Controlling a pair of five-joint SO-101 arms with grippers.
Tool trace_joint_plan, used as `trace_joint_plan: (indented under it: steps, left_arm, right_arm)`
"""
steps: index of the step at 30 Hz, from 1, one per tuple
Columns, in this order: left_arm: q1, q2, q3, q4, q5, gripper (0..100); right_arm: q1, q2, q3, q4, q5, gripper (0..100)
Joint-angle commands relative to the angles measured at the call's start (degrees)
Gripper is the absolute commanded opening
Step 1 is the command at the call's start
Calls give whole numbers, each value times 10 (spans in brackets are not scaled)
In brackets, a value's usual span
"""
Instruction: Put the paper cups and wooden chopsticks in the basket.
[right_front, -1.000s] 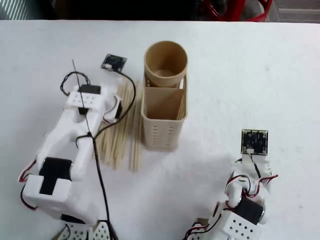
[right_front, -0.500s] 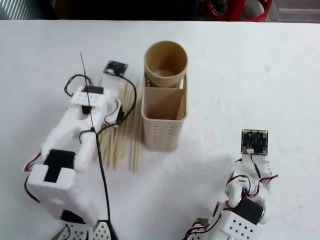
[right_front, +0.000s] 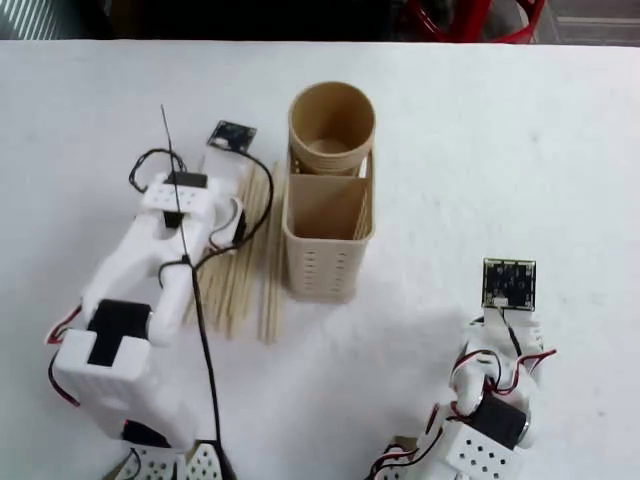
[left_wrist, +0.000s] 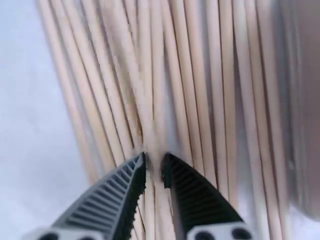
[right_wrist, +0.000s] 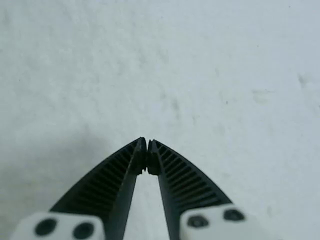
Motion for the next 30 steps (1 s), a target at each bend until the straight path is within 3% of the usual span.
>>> trace_joint_plan:
  steps: [1, 30]
  left_arm:
    - [-4, -1, -23, 1, -3, 54]
    - [0, 0, -18, -10, -3, 105]
  right_arm:
    - [5, -1, 5, 2, 1, 18]
    - [5, -1, 5, 2, 1, 18]
